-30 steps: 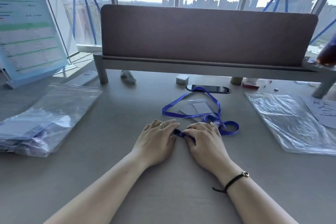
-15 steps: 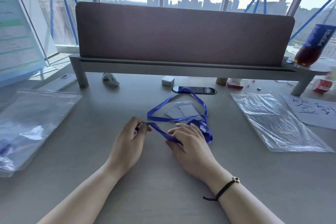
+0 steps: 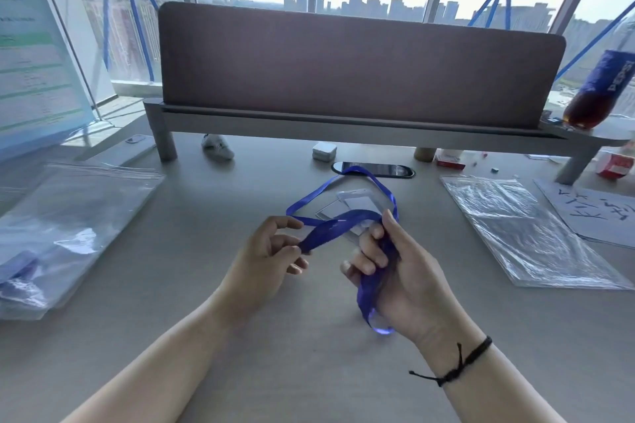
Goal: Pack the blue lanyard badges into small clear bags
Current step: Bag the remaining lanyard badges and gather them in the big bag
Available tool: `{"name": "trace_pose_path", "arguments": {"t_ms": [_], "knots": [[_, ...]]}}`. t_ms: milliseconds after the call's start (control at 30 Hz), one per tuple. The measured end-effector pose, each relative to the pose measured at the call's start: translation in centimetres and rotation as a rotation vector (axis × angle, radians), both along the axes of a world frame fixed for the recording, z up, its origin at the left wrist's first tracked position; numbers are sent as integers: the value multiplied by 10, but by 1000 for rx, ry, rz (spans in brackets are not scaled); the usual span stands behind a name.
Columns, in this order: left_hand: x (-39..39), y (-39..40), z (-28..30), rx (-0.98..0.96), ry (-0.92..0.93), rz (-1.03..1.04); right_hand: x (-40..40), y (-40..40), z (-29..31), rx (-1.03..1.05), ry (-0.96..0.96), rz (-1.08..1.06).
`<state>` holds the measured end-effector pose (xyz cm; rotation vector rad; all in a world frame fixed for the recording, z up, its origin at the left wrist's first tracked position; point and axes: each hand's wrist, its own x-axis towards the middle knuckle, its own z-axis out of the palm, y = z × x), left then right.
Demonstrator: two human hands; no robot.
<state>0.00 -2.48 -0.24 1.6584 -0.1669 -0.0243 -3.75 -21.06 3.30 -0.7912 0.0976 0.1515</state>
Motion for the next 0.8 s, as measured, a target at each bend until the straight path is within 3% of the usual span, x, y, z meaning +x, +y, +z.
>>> {"name": "trace_pose_path", "arguments": {"t_ms": [133, 200, 267, 433, 633, 800], "knots": [[-25, -13, 3, -163, 118, -319, -5, 4, 6, 173, -18, 82], [-39, -24, 6, -225, 93, -457, -8, 8, 7, 214, -49, 107], [-48, -39, 3, -171, 33, -518, -11, 14, 7, 226, -62, 130], [-47, -41, 5, -29, 85, -397, -8, 8, 7, 144, -65, 121], [-27, -12, 20, -181, 225, -294, 2, -17, 11, -60, -22, 2], [-15, -10, 14, -389, 281, -2, 7, -12, -9, -340, 73, -53]]}}
